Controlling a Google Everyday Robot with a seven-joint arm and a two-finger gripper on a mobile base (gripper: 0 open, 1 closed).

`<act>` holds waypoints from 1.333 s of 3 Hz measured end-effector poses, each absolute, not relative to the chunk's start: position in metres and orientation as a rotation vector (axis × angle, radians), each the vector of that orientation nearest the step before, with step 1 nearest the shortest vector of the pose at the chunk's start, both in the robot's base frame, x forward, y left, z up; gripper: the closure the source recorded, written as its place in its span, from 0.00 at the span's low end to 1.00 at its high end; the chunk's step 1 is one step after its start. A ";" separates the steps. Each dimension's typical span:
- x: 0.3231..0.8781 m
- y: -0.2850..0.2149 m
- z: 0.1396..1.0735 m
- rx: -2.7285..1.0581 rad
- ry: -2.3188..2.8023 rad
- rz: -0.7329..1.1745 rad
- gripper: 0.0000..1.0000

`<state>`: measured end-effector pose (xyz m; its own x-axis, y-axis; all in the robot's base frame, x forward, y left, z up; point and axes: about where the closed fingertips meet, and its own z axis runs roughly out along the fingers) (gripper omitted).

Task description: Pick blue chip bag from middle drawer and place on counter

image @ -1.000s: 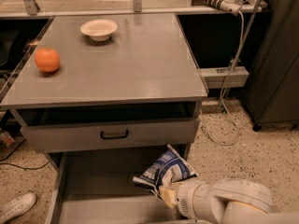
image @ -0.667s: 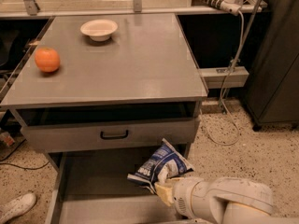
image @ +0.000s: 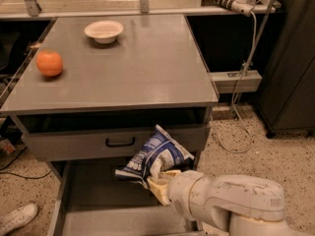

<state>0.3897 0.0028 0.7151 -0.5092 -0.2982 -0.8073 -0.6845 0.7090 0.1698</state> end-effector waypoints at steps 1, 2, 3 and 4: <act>0.394 0.011 0.743 -0.809 2.055 0.530 1.00; 0.393 0.011 0.743 -0.873 2.034 0.498 1.00; 0.400 0.004 0.771 -0.853 1.968 0.453 1.00; 0.407 -0.003 0.813 -0.855 1.878 0.348 1.00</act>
Offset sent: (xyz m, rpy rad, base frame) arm 0.0042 0.0073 0.0253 -0.0487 -0.0747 0.0172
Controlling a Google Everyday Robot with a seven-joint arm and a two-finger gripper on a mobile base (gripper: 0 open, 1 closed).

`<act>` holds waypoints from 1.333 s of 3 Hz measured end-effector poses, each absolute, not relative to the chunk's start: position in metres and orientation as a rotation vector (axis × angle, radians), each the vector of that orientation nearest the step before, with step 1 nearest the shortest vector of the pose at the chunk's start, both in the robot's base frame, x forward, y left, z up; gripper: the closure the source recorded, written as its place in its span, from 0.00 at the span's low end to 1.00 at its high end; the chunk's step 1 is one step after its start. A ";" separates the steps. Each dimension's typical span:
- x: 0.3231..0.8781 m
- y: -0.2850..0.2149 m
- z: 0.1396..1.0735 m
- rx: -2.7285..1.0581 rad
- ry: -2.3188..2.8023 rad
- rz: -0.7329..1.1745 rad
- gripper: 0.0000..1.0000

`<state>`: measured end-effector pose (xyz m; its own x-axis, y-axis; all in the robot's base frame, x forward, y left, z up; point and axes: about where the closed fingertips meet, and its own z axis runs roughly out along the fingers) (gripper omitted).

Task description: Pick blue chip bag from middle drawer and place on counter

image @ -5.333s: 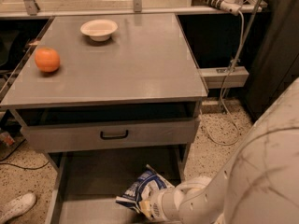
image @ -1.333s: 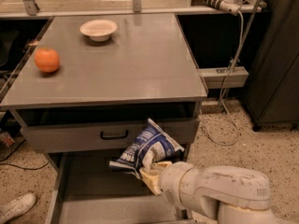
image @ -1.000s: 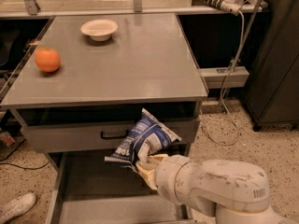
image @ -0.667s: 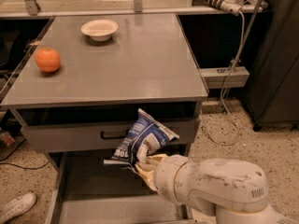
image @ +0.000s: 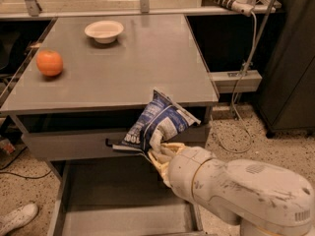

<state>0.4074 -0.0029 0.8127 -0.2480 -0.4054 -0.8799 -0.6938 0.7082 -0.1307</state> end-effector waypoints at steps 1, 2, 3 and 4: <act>0.420 -0.003 0.855 -0.866 1.786 0.293 1.00; 0.421 -0.001 0.855 -0.881 1.778 0.287 1.00; 0.446 0.004 0.864 -0.866 1.763 0.308 1.00; 0.487 0.010 0.871 -0.849 1.755 0.343 1.00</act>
Offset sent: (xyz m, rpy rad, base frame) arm 0.0112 0.0001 0.0374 -0.0081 -0.0911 0.0025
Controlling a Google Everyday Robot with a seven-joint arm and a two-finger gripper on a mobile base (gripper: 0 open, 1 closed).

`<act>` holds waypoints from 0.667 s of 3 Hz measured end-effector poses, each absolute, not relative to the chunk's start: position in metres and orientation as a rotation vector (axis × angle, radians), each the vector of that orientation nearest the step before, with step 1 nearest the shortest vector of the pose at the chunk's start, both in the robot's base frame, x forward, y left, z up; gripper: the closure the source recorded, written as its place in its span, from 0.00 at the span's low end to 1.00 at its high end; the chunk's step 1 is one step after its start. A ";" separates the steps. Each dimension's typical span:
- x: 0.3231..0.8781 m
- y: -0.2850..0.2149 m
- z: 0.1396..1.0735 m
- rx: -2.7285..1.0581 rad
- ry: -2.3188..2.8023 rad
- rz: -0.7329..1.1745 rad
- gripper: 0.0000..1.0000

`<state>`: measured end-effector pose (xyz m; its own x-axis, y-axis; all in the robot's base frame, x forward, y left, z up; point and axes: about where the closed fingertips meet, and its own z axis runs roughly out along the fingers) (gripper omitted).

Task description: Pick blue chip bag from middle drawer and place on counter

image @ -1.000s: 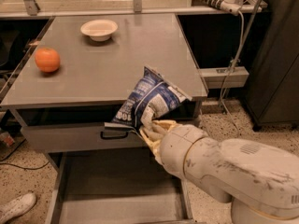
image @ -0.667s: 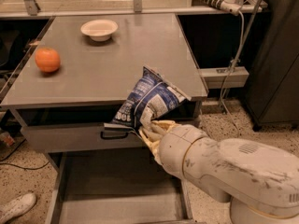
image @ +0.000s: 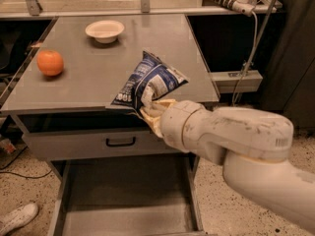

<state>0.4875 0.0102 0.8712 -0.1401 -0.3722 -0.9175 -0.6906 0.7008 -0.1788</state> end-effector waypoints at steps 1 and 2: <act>0.523 0.018 0.869 -0.848 1.755 0.376 1.00; 0.551 0.025 0.856 -0.868 1.765 0.397 1.00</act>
Offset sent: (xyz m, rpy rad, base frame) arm 0.1049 0.0156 -0.0159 0.0238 0.0623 0.0560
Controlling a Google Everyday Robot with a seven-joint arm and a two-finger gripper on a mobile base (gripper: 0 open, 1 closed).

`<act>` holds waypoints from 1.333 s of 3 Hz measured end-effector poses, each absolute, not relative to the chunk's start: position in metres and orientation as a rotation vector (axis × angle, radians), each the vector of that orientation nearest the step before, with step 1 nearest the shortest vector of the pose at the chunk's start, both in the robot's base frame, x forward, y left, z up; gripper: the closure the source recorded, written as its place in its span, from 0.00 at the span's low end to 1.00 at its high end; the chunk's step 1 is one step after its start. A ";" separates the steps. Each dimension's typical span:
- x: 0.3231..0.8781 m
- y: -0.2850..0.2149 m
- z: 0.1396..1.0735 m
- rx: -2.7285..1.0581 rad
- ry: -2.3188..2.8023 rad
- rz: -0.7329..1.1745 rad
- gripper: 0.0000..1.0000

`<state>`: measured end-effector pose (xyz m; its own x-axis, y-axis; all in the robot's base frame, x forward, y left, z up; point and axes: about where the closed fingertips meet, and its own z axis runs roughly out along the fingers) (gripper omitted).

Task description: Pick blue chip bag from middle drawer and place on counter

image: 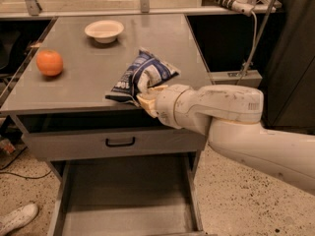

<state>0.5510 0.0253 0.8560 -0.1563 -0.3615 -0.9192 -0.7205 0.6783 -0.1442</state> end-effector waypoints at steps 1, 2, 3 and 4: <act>0.575 0.037 0.847 -0.894 1.767 0.415 1.00; 0.600 0.051 0.850 -0.931 1.746 0.427 1.00; 0.601 0.051 0.852 -0.944 1.736 0.416 1.00; 0.601 0.051 0.852 -0.944 1.736 0.416 0.83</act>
Offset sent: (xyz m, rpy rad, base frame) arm 0.0919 0.0325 0.0219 -0.0121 0.0094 0.0978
